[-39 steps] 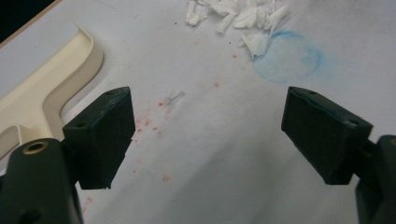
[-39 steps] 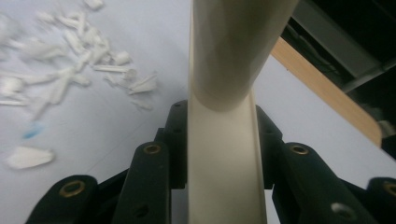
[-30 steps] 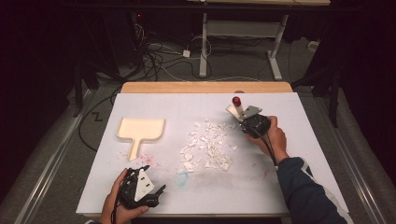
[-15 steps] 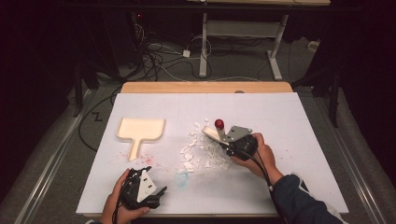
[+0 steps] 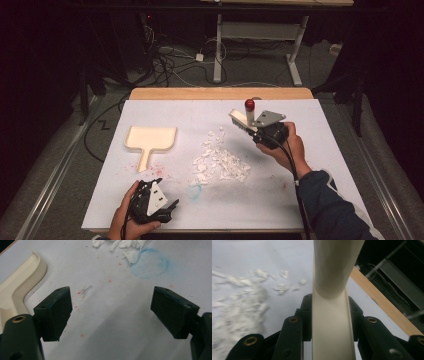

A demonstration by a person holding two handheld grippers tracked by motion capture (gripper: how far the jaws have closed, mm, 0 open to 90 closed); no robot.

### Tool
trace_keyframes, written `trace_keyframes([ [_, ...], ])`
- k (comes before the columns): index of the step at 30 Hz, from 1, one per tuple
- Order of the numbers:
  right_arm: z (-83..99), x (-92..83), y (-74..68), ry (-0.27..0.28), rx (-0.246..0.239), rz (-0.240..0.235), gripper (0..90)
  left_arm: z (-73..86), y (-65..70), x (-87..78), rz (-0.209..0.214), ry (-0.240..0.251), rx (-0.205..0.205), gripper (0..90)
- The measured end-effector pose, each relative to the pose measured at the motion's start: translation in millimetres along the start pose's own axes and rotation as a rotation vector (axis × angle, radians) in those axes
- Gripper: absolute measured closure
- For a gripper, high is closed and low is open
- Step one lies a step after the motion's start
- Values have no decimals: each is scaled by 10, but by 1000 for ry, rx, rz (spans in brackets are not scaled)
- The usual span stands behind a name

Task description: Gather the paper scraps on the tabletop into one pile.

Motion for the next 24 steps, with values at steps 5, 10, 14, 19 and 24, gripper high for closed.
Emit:
trace_keyframes([
  [5, -12, 336, 110, -42, 5, 34, 677, 1, -2, -3, 2, 5, -3, 167],
  [10, -79, 608, 83, -38, 6, 16, 677, 8, -8, 6, 7, 1, -3, 168],
  [14, -160, 788, -24, -27, -25, -8, 677, 6, -4, 1, 11, 6, 1, 167],
  [19, -272, 898, -231, 3, -95, -69, 676, 9, -23, -14, 14, 14, -7, 168],
  [24, -320, 859, -361, 58, -135, -152, 674, 9, -64, -51, 9, 35, -37, 167],
])
Point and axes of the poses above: each handheld gripper's, and its own axes: x roughly forward along the jaws, z roughly out of its underside, y roughly to its right, the point moved 1 cm from there along x, roughly forward along the jaws, and after that the axes turned 13 degrees about -x, right-handed, at the moved point
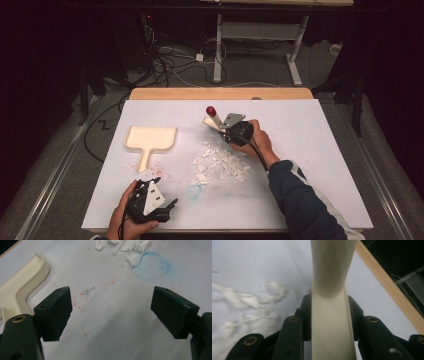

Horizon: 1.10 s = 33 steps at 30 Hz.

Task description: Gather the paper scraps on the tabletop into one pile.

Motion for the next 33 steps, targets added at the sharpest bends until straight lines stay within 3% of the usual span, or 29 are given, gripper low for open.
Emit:
trace_keyframes([
  [2, -7, -69, -93, 48, -49, -62, 673, 0, -19, -17, -4, 7, -10, 167],
  [5, 10, -128, -161, 69, -80, -96, 671, -1, -22, -21, -1, 13, -18, 167],
  [6, 46, -207, -221, 98, -102, -136, 670, -5, -17, -22, -1, 12, -14, 167],
  [7, 46, -207, -221, 98, -102, -136, 670, -5, -17, -22, -1, 12, -14, 168],
  [9, 102, -348, -293, 136, -113, -180, 671, -9, -11, -21, 0, 12, -15, 167],
  [12, 122, -447, -346, 162, -125, -205, 673, -14, -8, -29, 2, 15, -17, 167],
  [14, 139, -601, -404, 186, -132, -228, 676, -18, -5, -36, -1, 19, -17, 167],
  [17, 142, -702, -415, 207, -124, -229, 677, -23, -3, -43, 0, 22, -18, 167],
  [19, 129, -804, -413, 215, -110, -203, 676, -24, -2, -45, 0, 22, -18, 167],
  [20, 116, -895, -405, 210, -89, -165, 677, -25, -1, -48, -1, 21, -17, 167],
  [22, 115, -926, -401, 204, -76, -155, 676, -24, -1, -51, 0, 23, -17, 167],
  [23, 126, -1009, -387, 194, -43, -115, 676, -24, -3, -51, 0, 23, -18, 167],
  [24, 126, -1009, -387, 194, -43, -115, 676, -23, -5, -50, 0, 22, -18, 167],
  [25, 149, -1086, -369, 161, -15, -63, 676, -22, -5, -49, -2, 19, -15, 167],
  [26, 149, -1086, -369, 161, -15, -63, 676, -22, -5, -49, -2, 19, -15, 167],
  [29, 231, -1223, -331, 116, 51, 10, 676, -24, 2, -58, -2, 23, -15, 167],
  [31, 301, -1299, -310, 113, 95, 18, 676, -25, 5, -65, -2, 25, -12, 167],
  [33, 415, -1410, -322, 43, 137, 92, 676, -27, 6, -65, -2, 24, -9, 167],
])
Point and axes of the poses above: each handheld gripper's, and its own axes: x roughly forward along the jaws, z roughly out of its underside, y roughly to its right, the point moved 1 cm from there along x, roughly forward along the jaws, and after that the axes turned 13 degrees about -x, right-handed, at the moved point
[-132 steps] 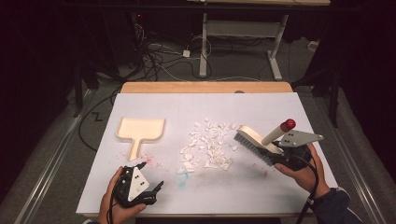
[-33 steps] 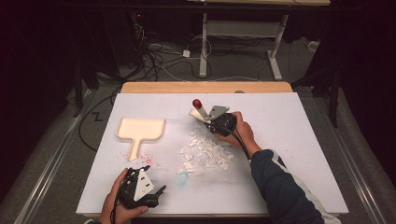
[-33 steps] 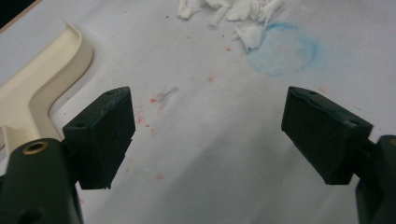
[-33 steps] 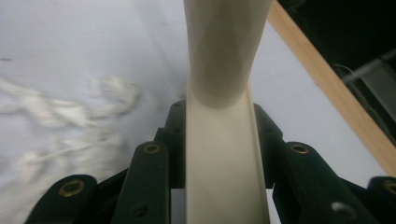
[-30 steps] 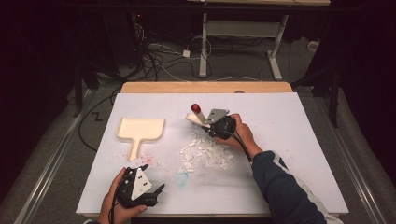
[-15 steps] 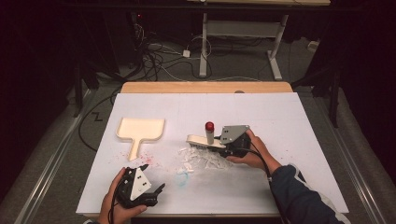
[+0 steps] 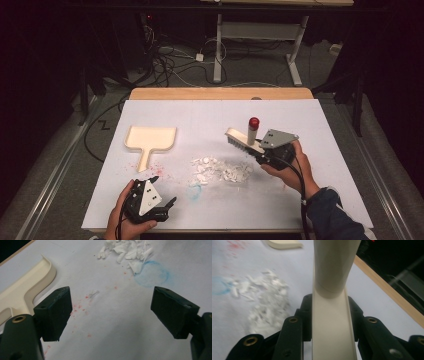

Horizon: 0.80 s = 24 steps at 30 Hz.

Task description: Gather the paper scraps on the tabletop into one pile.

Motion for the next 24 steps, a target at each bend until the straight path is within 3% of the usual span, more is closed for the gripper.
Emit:
trace_keyframes([
  [4, 198, -19, -16, -83, 87, 24, 676, -5, 13, 3, 3, 0, 6, 167],
  [5, 198, -19, -16, -83, 87, 24, 676, -6, 19, 7, 3, -2, 8, 167],
  [6, 282, 23, -70, -143, 106, 37, 676, -11, 29, 11, 5, -4, 13, 167],
  [8, 325, 75, -144, -173, 115, 9, 676, -15, 32, 11, 6, -3, 16, 167],
  [11, 287, 96, -217, -154, 154, -38, 676, -24, 33, 17, 10, 1, 17, 167],
  [13, 192, 125, -310, -143, 142, -48, 676, -26, 30, 27, 13, -3, 20, 167],
  [14, 86, 183, -414, -124, 140, -77, 675, -27, 30, 32, 14, -3, 20, 167],
  [20, -121, 289, -548, -81, 150, -67, 676, -30, 30, 39, 18, 0, 17, 167],
  [24, -226, 333, -577, -48, 127, -50, 676, -30, 26, 29, 16, 4, 12, 167],
])
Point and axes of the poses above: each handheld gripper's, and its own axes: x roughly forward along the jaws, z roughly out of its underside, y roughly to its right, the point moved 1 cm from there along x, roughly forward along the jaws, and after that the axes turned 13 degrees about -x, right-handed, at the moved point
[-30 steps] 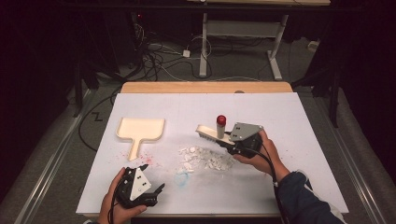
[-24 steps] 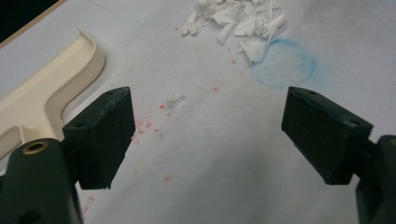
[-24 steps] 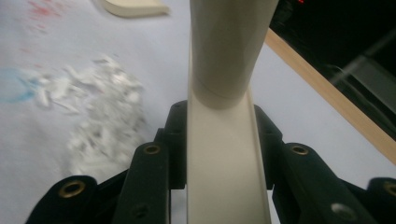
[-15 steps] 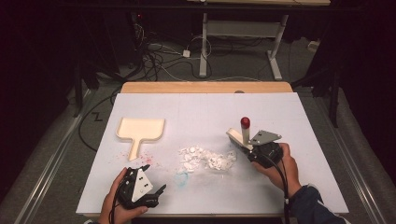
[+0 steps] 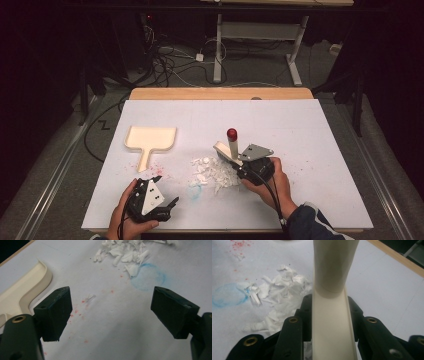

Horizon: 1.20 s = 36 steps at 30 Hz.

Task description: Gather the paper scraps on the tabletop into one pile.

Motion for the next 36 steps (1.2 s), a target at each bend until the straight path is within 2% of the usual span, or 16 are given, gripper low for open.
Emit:
trace_keyframes([
  [5, 22, -150, 121, 51, 17, 17, 675, 8, -6, -8, -7, -2, 0, 167],
  [7, 83, -317, 223, 78, 38, 29, 675, 9, -6, -11, -12, -3, 4, 166],
  [9, 114, -377, 258, 84, 40, 25, 675, 8, -10, -19, -24, 0, 1, 161],
  [10, 196, -505, 322, 72, 39, 16, 675, 6, -11, -26, -27, 2, 0, 160],
  [11, 196, -505, 322, 72, 39, 16, 675, 5, -12, -36, -30, 6, 1, 160],
  [12, 295, -614, 380, 56, 44, 1, 675, 3, -12, -44, -32, 9, 1, 160],
  [14, 354, -665, 396, 47, 49, -11, 675, 4, -11, -49, -34, 9, 3, 160],
  [16, 468, -745, 397, 22, 51, -14, 676, 5, -9, -42, -32, 6, 7, 160],
  [17, 561, -799, 372, -19, 35, -29, 676, 6, -4, -33, -28, 2, 10, 160],
  [18, 561, -799, 372, -19, 35, -29, 676, 6, -4, -33, -28, 2, 10, 160],
  [20, 679, -845, 302, -60, 23, -66, 676, 1, 3, -31, -24, -1, 17, 160],
  [23, 738, -840, 248, -88, 23, -81, 676, -3, 8, -31, -25, 1, 18, 160],
  [27, 756, -800, 141, -84, 34, -118, 676, -9, 7, -22, -19, 0, 10, 160],
  [31, 638, -668, 42, -54, 42, -140, 676, -12, 20, -13, -15, -2, 13, 160],
  [33, 507, -553, -15, -44, 22, -133, 676, -15, 14, -8, -13, 0, 10, 160],
  [36, 428, -483, -28, -27, 29, -142, 677, -14, 4, -2, -12, 1, 5, 160],
])
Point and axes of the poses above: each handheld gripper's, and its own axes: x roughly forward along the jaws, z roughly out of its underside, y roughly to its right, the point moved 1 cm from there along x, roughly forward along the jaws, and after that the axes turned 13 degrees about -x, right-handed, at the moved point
